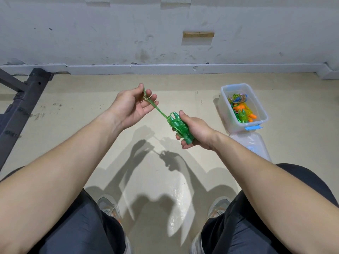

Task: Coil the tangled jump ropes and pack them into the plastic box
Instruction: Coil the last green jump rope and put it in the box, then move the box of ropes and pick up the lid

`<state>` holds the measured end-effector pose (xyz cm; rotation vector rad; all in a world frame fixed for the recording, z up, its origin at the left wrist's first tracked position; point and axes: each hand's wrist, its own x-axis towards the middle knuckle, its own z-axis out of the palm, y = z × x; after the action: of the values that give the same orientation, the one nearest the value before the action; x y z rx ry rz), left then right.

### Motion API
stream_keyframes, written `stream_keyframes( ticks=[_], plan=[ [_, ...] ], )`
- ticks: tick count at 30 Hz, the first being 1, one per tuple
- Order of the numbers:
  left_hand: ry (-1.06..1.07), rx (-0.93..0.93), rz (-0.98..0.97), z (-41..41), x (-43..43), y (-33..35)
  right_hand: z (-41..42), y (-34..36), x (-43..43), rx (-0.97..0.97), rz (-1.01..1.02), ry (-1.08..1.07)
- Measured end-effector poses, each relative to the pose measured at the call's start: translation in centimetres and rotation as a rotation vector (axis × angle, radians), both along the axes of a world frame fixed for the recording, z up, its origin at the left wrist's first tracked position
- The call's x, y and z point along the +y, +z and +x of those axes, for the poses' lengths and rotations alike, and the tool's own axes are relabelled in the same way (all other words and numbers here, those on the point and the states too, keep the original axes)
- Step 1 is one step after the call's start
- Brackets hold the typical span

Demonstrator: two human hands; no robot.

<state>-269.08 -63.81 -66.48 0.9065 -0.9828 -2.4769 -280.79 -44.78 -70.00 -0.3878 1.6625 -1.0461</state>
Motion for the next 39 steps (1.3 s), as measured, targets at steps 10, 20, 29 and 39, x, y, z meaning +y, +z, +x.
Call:
stream_keyframes(
  ticks=[10, 20, 29, 39],
  plan=[
    [0.209, -0.175, -0.159, -0.5, -1.1, -0.7, 0.9, -0.9, 0.0, 0.001, 0.108, 0.118],
    [0.054, -0.270, -0.463, -1.0, 0.3, -1.0, 1.1, -1.6, 1.9, 0.041, 0.054, 0.065],
    [-0.066, -0.425, -0.899, -5.9, 7.2, 1.5, -1.6, 0.2, 7.2, -0.032, -0.004, -0.120],
    [-0.131, -0.670, -1.410, -15.3, 12.7, 2.5, -11.0, 4.3, 11.6, 0.278, 0.002, -0.395]
  ],
)
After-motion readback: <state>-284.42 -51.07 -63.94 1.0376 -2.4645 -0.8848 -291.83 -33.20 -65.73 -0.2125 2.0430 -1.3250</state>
